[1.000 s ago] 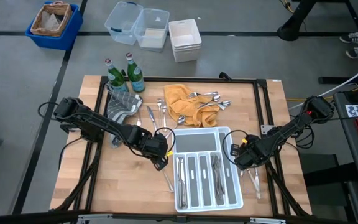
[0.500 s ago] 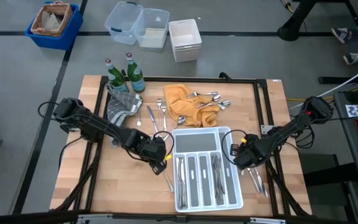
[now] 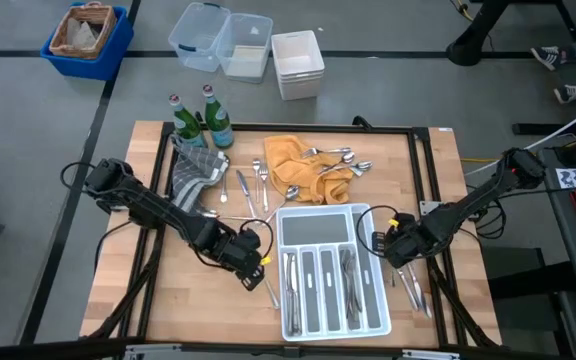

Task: Sort silverware
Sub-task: Put the spoon into the silverware tray

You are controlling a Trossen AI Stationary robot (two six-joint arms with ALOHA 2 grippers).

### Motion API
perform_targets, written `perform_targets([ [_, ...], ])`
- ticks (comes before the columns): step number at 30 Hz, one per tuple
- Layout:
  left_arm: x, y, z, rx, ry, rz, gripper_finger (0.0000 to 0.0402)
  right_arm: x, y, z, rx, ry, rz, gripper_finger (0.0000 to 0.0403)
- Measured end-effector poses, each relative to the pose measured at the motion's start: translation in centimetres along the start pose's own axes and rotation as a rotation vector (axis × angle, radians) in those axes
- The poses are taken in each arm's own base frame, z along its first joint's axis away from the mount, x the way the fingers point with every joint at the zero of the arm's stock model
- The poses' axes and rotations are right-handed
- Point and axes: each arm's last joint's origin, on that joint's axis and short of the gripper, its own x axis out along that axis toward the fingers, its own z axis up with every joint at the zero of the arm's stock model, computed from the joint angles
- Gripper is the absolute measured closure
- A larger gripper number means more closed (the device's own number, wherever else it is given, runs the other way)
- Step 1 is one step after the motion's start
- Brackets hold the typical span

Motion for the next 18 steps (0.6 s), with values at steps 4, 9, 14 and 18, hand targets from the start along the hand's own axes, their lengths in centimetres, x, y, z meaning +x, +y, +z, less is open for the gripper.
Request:
perform_targets([
  [4,-0.1,-0.2,-0.7,-0.092,-0.014,0.002,0.0334,-1.3,0.9,-0.3,-0.046,0.052,0.201,0.0389],
  [9,-0.1,-0.4,-1.2,-0.166,-0.059,0.008,0.0335,-2.3,3.2,-1.3,-0.108,0.059,0.513,0.0388],
  [14,-0.1,-0.5,-1.3,-0.213,-0.096,0.006,0.0334,-2.1,5.7,-2.7,-0.175,-0.012,0.744,0.0387],
  [18,-0.2,-0.5,-1.2,-0.270,-0.137,0.008,0.0334,-0.7,7.0,-3.8,-0.223,-0.027,0.788,0.0386],
])
